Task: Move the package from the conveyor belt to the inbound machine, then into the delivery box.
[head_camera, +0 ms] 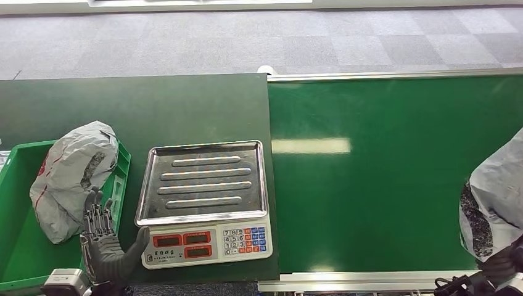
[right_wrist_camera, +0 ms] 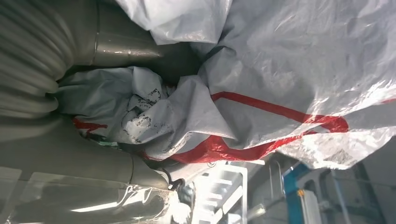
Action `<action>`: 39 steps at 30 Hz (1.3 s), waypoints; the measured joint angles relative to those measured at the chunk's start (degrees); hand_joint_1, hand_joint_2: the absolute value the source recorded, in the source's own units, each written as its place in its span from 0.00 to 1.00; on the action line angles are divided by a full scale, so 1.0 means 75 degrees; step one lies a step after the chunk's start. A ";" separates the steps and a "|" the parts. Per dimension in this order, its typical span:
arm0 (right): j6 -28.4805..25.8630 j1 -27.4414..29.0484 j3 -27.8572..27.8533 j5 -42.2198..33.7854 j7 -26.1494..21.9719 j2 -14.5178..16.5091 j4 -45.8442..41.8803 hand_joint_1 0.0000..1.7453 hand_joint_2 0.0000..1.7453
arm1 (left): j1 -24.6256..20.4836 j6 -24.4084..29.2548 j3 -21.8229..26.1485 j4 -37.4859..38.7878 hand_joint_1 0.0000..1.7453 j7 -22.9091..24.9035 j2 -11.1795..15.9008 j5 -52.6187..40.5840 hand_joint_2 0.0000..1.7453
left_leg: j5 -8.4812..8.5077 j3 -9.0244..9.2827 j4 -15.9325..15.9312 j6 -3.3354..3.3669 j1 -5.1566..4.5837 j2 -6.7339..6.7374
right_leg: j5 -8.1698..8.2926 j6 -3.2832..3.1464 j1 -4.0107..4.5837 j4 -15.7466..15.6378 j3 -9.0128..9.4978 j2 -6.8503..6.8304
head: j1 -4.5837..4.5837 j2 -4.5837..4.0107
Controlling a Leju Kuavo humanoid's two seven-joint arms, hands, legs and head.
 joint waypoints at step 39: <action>0.2444 -0.5293 0.3059 0.5661 0.1362 0.1448 0.9732 1.00 1.00 | -0.1308 0.0396 -0.1010 0.0246 0.00 0.0001 0.0419 -0.0082 1.00 | 0.0072 -0.0056 0.0000 -0.0004 0.0010 -0.0019 | 0.0045 -0.0016 0.0012 0.0011 -0.0064 -0.0018 | 0.0001 0.0000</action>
